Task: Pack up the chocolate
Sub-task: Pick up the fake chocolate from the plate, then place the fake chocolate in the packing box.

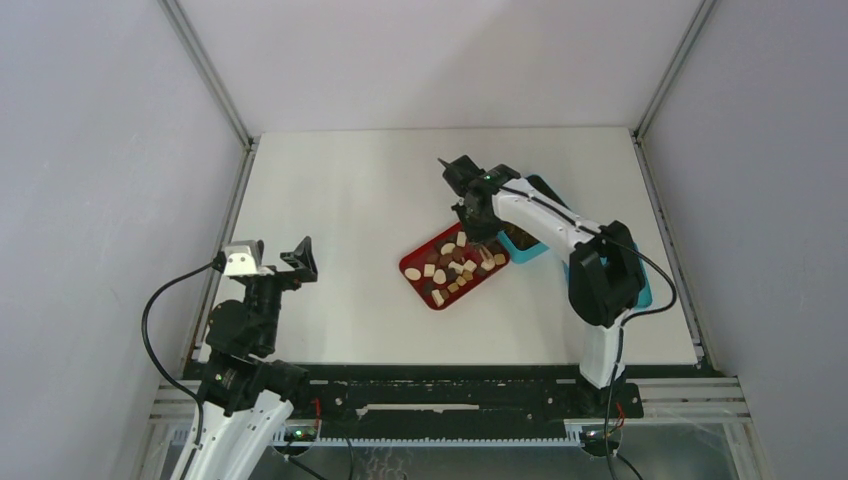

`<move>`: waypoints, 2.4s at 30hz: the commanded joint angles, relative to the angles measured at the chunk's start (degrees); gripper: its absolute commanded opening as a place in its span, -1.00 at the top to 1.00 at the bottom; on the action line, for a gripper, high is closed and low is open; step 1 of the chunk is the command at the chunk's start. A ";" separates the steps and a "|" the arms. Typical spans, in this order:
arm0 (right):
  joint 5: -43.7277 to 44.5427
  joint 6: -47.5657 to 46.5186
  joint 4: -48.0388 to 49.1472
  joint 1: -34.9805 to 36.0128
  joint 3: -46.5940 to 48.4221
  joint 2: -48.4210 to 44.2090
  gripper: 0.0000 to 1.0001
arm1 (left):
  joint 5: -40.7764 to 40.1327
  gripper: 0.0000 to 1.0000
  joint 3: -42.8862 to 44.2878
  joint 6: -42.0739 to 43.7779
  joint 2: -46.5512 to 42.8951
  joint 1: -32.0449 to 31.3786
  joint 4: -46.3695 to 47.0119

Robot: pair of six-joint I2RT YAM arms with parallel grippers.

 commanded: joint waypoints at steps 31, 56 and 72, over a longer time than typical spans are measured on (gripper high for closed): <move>1.62 -5.27 -1.13 -20.06 18.98 11.14 0.72 | 1.31 -1.00 0.14 -0.30 0.80 0.50 1.02; 2.20 -5.16 -0.42 -20.59 19.64 13.93 0.26 | 1.59 -1.00 0.14 -0.28 0.62 0.50 0.97; 2.70 -5.16 -0.39 -20.59 19.23 10.72 0.07 | 1.77 -1.00 0.22 -0.32 0.50 0.50 0.88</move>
